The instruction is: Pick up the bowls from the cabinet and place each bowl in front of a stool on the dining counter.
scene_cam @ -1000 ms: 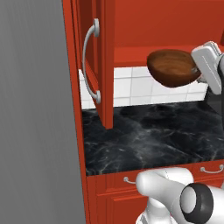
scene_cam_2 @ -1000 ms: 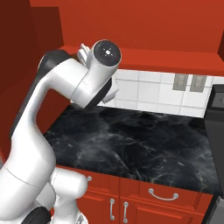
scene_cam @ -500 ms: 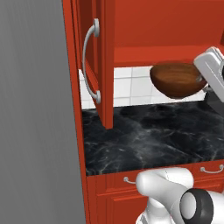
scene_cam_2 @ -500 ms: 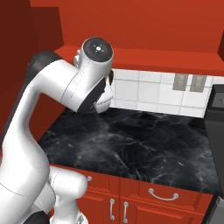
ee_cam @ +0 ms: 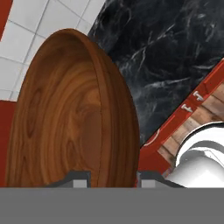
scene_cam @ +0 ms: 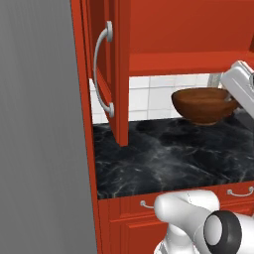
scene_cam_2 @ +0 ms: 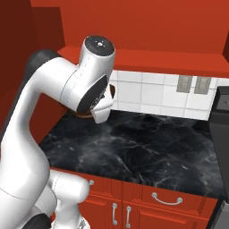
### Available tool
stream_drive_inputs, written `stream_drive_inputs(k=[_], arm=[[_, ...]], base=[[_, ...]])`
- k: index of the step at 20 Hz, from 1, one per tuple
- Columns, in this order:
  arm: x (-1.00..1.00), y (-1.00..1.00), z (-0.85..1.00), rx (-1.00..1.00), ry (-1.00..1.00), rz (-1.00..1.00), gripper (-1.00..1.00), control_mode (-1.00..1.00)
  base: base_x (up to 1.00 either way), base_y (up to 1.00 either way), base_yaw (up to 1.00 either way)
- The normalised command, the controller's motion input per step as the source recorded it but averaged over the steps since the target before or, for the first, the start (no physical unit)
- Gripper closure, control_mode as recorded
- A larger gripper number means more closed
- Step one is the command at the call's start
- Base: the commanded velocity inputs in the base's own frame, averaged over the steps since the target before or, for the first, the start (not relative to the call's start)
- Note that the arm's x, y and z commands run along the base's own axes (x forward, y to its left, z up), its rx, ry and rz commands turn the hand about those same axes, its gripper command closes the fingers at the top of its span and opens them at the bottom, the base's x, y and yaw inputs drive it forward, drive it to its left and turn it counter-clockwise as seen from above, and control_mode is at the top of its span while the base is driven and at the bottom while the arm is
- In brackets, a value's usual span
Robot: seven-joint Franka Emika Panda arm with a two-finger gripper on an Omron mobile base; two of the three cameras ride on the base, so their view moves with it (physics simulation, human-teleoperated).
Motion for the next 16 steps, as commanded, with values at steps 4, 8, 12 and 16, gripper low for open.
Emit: stream_drive_inputs(k=[4,8,12,16], arm=[[-0.08,0.0,-0.13,0.0,0.0,0.0,1.0,1.0],[0.0,0.0,0.0,0.0,0.0,0.0,1.0,1.0],[0.0,0.0,0.0,0.0,0.0,0.0,1.0,1.0],[0.0,0.0,0.0,0.0,0.0,0.0,1.0,1.0]], base=[[-0.37,-0.03,-0.02],[-1.0,-0.23,-0.23],[-1.0,-0.1,-0.6],[-1.0,0.04,-0.8]])
